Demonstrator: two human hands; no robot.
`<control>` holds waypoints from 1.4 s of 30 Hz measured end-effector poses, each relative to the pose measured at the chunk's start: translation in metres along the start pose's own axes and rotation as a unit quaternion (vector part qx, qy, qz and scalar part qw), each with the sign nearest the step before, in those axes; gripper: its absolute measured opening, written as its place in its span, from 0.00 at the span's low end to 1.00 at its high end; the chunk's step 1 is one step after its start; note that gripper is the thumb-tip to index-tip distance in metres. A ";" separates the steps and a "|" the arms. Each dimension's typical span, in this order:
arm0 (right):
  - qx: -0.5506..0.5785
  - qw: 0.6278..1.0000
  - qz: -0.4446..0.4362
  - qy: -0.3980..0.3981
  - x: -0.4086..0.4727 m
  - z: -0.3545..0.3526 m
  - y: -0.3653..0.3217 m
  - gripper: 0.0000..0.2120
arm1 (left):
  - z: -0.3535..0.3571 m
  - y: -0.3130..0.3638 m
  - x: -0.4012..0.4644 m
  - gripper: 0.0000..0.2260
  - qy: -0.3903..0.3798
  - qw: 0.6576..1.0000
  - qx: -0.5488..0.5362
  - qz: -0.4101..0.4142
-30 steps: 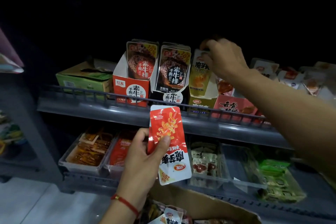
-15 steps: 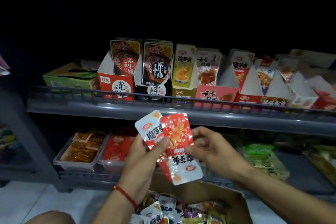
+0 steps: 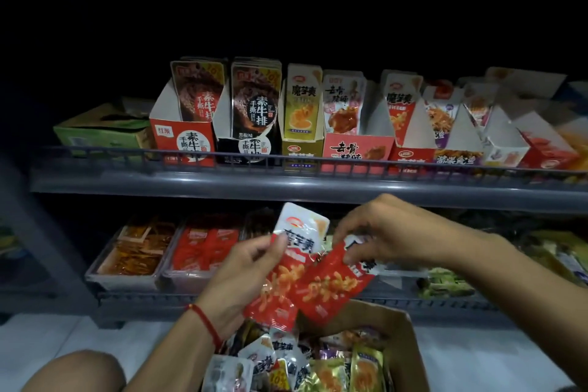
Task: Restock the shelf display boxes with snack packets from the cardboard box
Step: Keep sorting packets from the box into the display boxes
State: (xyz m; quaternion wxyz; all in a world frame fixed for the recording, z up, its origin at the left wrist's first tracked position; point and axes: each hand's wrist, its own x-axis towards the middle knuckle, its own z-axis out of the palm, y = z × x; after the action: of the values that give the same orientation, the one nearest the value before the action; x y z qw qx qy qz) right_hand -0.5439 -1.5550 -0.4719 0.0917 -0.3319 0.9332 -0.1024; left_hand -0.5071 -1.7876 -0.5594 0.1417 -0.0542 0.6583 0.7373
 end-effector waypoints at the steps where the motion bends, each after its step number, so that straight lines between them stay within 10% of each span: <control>1: -0.015 1.000 0.000 0.023 0.004 0.004 -0.003 0.14 | 0.003 -0.001 -0.002 0.16 -0.024 0.999 -0.004 -0.023; 11: 0.082 0.983 0.063 0.154 0.015 0.032 -0.021 0.37 | 0.006 -0.008 -0.009 0.27 -0.154 0.987 0.020 -0.041; 17: 0.335 0.934 0.099 0.075 0.006 0.024 -0.007 0.16 | 0.009 -0.002 -0.014 0.29 -0.202 0.979 0.009 -0.038; 35: 0.405 0.906 0.107 0.062 -0.044 0.010 0.017 0.17 | 0.063 0.019 -0.013 0.24 -0.207 0.965 0.158 0.038; 42: 0.245 0.930 0.129 0.241 -0.067 -0.091 0.059 0.15 | 0.093 0.060 0.018 0.27 -0.075 0.945 0.231 0.220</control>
State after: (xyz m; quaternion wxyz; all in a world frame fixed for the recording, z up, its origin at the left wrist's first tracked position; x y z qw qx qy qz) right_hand -0.5501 -1.4561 -0.3924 -0.0454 -0.1414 0.9077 -0.3925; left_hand -0.5313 -1.6988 -0.4954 0.0336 0.1811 0.7938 0.5797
